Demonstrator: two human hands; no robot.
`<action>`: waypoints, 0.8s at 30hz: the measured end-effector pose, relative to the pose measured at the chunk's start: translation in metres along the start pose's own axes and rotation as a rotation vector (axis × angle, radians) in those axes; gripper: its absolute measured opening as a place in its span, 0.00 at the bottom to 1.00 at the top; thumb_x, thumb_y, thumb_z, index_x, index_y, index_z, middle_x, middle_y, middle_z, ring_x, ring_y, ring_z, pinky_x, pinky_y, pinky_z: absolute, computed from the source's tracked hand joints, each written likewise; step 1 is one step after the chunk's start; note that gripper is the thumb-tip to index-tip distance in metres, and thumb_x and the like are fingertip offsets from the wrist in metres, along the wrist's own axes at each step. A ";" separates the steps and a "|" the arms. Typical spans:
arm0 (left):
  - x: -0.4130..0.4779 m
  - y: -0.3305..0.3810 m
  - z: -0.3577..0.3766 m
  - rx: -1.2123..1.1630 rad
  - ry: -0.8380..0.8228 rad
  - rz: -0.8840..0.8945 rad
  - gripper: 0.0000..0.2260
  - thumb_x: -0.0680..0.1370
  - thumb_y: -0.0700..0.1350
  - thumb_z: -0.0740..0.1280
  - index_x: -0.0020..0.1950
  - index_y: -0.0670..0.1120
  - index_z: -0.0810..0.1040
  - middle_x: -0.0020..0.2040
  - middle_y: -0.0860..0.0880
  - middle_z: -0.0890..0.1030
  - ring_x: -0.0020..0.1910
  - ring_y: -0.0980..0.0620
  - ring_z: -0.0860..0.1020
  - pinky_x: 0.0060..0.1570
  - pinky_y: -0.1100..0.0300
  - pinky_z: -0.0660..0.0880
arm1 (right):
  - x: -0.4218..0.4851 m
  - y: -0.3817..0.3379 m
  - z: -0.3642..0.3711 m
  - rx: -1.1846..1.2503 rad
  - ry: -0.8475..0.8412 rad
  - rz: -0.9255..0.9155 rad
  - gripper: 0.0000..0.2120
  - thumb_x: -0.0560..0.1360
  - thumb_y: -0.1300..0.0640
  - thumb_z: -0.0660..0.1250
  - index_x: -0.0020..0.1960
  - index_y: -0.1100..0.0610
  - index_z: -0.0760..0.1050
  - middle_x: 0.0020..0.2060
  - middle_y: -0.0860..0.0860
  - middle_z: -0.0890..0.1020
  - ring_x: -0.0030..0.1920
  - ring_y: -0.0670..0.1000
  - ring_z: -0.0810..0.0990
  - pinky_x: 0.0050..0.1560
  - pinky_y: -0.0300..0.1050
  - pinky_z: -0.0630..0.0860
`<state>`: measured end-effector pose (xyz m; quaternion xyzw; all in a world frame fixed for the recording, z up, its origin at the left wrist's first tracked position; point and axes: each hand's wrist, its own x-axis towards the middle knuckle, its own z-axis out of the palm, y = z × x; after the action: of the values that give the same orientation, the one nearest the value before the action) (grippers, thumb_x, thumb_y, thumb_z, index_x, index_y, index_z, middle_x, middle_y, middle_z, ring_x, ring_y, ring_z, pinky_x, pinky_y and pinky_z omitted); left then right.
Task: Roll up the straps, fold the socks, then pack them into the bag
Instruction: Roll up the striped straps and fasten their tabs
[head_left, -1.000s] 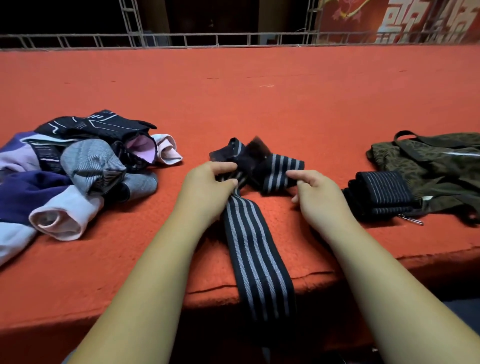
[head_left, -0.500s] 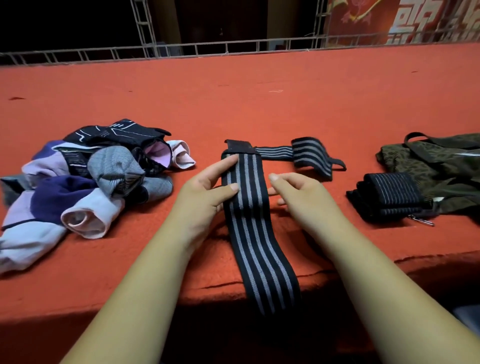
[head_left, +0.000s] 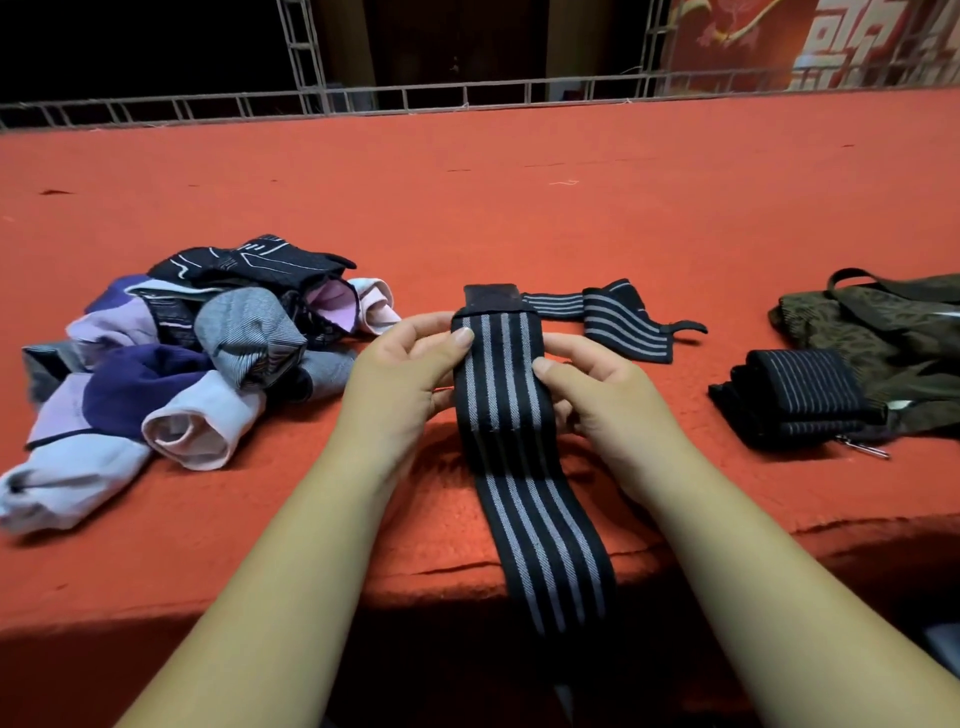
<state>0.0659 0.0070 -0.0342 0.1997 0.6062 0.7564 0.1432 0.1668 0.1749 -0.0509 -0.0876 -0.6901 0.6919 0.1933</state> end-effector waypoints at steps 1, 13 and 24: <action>0.000 0.000 0.001 -0.017 -0.005 -0.005 0.10 0.82 0.42 0.72 0.63 0.45 0.82 0.53 0.46 0.88 0.46 0.51 0.85 0.48 0.55 0.82 | 0.000 -0.003 0.001 0.001 0.008 -0.012 0.11 0.84 0.56 0.69 0.63 0.50 0.85 0.42 0.55 0.82 0.36 0.54 0.73 0.39 0.47 0.74; -0.011 0.031 -0.006 -0.272 -0.253 -0.250 0.25 0.80 0.45 0.69 0.74 0.33 0.74 0.73 0.32 0.75 0.68 0.35 0.73 0.77 0.39 0.66 | -0.023 -0.045 0.002 0.368 -0.272 0.205 0.12 0.84 0.54 0.64 0.55 0.64 0.76 0.27 0.50 0.75 0.20 0.43 0.71 0.21 0.39 0.71; -0.022 -0.015 -0.016 -0.094 -0.118 -0.282 0.16 0.82 0.35 0.69 0.70 0.41 0.80 0.51 0.44 0.87 0.42 0.53 0.81 0.43 0.60 0.82 | -0.023 0.001 -0.002 0.000 -0.039 0.147 0.12 0.82 0.62 0.69 0.64 0.53 0.83 0.41 0.57 0.84 0.33 0.52 0.78 0.30 0.45 0.79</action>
<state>0.0775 -0.0138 -0.0546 0.1498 0.5827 0.7433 0.2924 0.1884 0.1678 -0.0549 -0.1244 -0.6854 0.7059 0.1285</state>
